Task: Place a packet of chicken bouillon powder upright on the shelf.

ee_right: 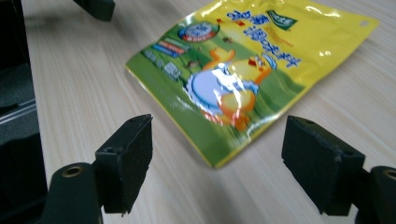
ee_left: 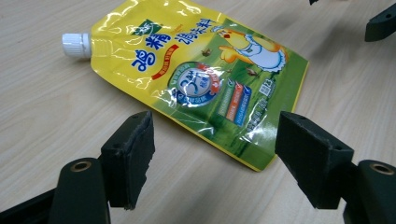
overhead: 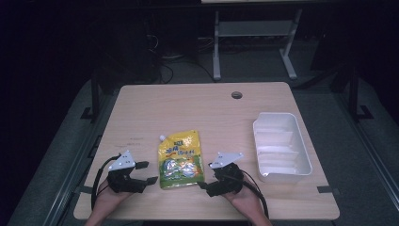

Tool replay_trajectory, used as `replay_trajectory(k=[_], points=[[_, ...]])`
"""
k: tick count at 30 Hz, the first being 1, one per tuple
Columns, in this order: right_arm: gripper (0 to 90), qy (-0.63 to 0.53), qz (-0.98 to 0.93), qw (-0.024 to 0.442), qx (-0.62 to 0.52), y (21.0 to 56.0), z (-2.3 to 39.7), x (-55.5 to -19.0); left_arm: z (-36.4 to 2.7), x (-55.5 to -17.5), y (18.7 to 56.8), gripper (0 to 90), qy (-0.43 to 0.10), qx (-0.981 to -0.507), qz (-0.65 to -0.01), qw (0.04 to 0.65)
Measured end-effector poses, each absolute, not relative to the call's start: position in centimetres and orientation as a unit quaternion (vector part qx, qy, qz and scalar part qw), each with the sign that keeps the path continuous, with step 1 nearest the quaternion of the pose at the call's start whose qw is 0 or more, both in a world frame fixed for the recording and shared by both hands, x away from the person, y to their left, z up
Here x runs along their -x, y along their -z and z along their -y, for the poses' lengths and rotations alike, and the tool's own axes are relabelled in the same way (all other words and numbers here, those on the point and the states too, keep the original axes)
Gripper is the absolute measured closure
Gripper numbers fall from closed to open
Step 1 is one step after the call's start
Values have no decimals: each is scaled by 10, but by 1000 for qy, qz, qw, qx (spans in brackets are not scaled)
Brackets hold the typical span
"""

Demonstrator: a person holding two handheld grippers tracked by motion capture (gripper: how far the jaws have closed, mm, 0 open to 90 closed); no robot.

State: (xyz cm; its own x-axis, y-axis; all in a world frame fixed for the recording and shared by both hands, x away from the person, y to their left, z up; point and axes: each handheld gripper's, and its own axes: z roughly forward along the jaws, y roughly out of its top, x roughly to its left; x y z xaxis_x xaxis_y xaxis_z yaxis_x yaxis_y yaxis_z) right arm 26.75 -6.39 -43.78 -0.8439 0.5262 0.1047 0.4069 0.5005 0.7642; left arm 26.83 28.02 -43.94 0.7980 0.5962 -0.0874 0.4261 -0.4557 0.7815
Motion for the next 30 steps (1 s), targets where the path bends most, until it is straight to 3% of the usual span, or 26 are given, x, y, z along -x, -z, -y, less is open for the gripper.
replay_trajectory(k=[10,16,30], points=[[233,-417,-863,44,-283,421,40,-305,-282,-273,436,352,-99,-841,-311,431],[232,-398,-869,42,-292,403,24,-333,-277,-280,436,471,-98,-840,-315,431],[240,-366,-878,46,-305,384,6,-384,-258,-287,438,656,-73,-850,-312,418]])
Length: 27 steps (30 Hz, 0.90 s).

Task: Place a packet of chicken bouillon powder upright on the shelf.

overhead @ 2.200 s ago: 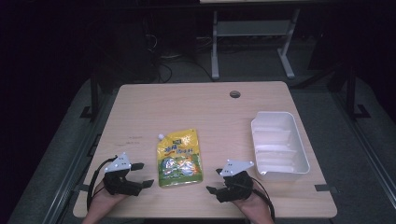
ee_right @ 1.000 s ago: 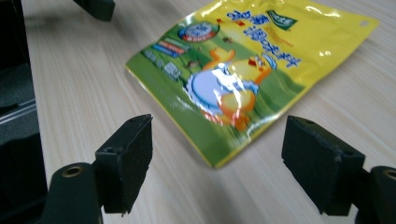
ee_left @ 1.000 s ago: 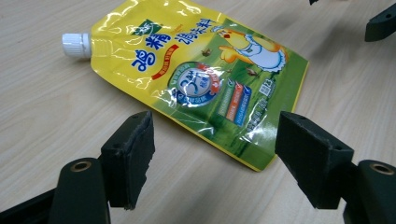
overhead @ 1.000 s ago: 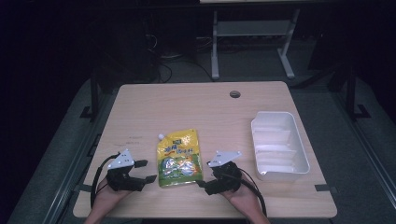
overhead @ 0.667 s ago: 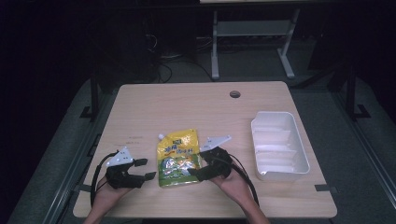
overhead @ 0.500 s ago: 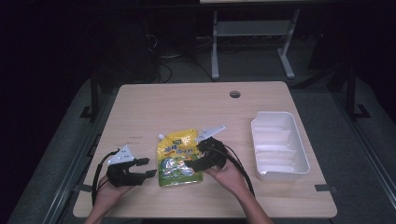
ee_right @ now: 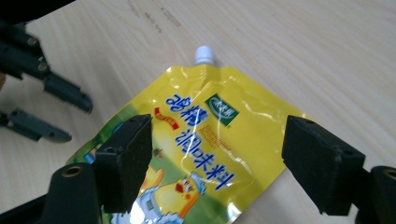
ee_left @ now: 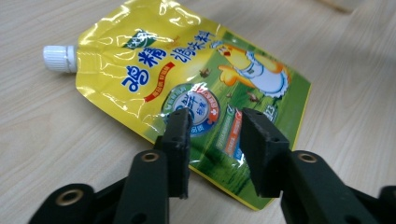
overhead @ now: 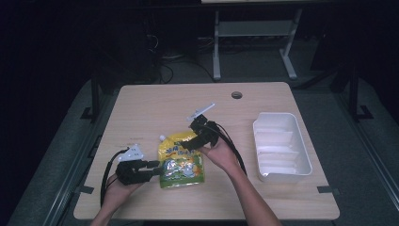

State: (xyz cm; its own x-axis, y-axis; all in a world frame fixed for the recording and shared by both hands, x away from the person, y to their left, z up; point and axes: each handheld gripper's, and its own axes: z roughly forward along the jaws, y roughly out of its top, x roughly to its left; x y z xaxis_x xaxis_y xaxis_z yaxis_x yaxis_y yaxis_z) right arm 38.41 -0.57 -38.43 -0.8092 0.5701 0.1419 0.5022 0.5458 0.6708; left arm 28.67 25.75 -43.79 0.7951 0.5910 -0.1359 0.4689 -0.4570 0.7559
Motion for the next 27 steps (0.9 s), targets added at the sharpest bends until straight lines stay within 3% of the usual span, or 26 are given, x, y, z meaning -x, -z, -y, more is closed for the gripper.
replay_trajectory(k=[9,27], points=[[243,-344,-883,42,-317,387,0,-407,-252,-287,441,779,-71,-859,-306,404],[272,-305,-877,26,-370,422,-4,-442,-243,-290,450,755,-58,-876,-298,374]])
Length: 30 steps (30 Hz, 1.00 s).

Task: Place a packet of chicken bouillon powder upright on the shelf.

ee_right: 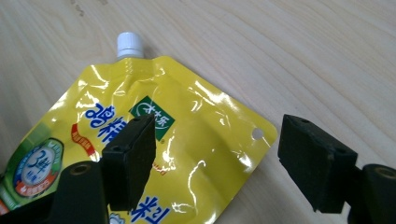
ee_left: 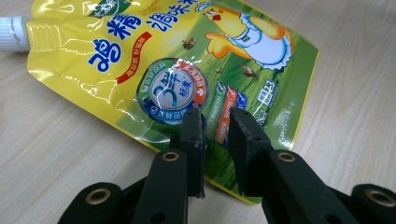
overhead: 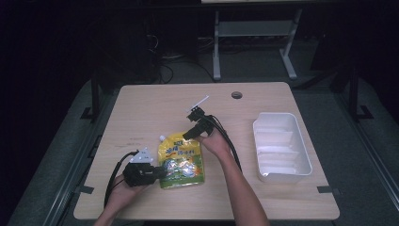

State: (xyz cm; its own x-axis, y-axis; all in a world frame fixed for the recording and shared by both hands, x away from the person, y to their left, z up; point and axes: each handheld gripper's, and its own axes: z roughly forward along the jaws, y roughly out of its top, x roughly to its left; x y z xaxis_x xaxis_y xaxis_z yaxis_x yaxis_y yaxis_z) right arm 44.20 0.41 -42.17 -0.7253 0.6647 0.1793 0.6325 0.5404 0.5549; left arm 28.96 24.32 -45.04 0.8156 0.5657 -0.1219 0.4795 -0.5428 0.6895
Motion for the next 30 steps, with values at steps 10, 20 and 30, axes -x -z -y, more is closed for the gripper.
replay_trajectory(k=[10,20,30], points=[[282,-305,-866,1,-396,437,5,-450,-244,-291,453,756,-52,-875,-304,374],[466,-306,-867,-50,-389,450,6,-447,-244,-291,454,756,-49,-874,-304,376],[643,-337,-867,-48,-364,440,11,-438,-244,-292,455,759,-44,-873,-307,376]])
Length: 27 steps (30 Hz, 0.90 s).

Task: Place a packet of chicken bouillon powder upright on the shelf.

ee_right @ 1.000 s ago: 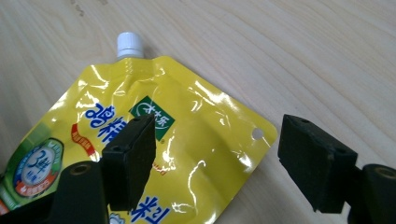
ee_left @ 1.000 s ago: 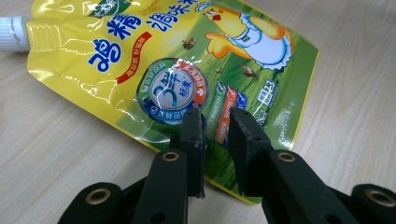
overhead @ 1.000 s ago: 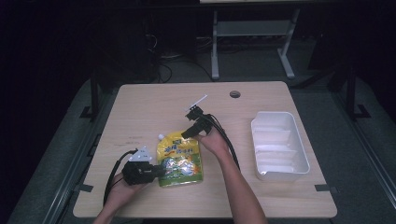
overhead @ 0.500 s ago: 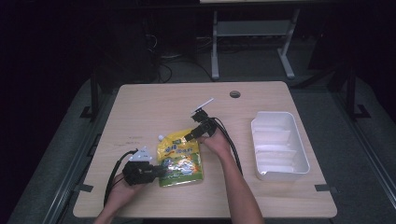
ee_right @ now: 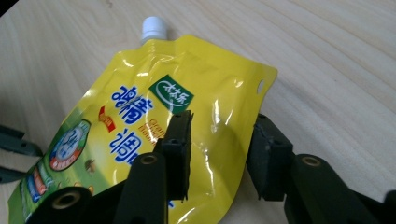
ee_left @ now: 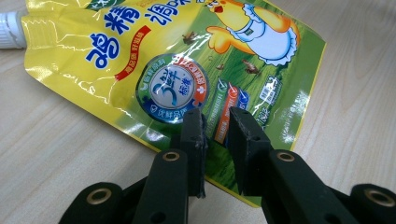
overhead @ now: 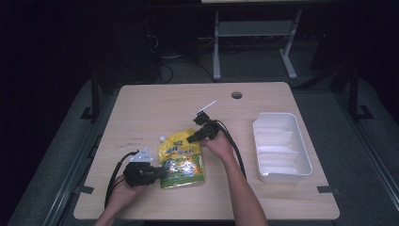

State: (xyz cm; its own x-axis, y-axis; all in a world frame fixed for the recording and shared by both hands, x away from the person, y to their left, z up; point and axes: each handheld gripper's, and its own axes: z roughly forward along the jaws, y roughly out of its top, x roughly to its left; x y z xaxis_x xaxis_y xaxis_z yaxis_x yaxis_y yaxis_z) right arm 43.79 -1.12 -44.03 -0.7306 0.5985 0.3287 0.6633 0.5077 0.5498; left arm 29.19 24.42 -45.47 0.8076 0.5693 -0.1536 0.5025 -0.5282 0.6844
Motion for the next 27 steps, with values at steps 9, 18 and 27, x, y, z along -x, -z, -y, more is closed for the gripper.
replay_trajectory(k=[9,18,27], points=[[714,332,882,50,331,436,8,-431,-244,-292,455,760,-46,-873,-308,376],[792,327,874,55,355,447,12,-435,-244,-291,455,759,-51,-874,-303,376],[888,324,878,42,351,446,10,-431,-247,-286,448,725,-91,-865,-307,386]])
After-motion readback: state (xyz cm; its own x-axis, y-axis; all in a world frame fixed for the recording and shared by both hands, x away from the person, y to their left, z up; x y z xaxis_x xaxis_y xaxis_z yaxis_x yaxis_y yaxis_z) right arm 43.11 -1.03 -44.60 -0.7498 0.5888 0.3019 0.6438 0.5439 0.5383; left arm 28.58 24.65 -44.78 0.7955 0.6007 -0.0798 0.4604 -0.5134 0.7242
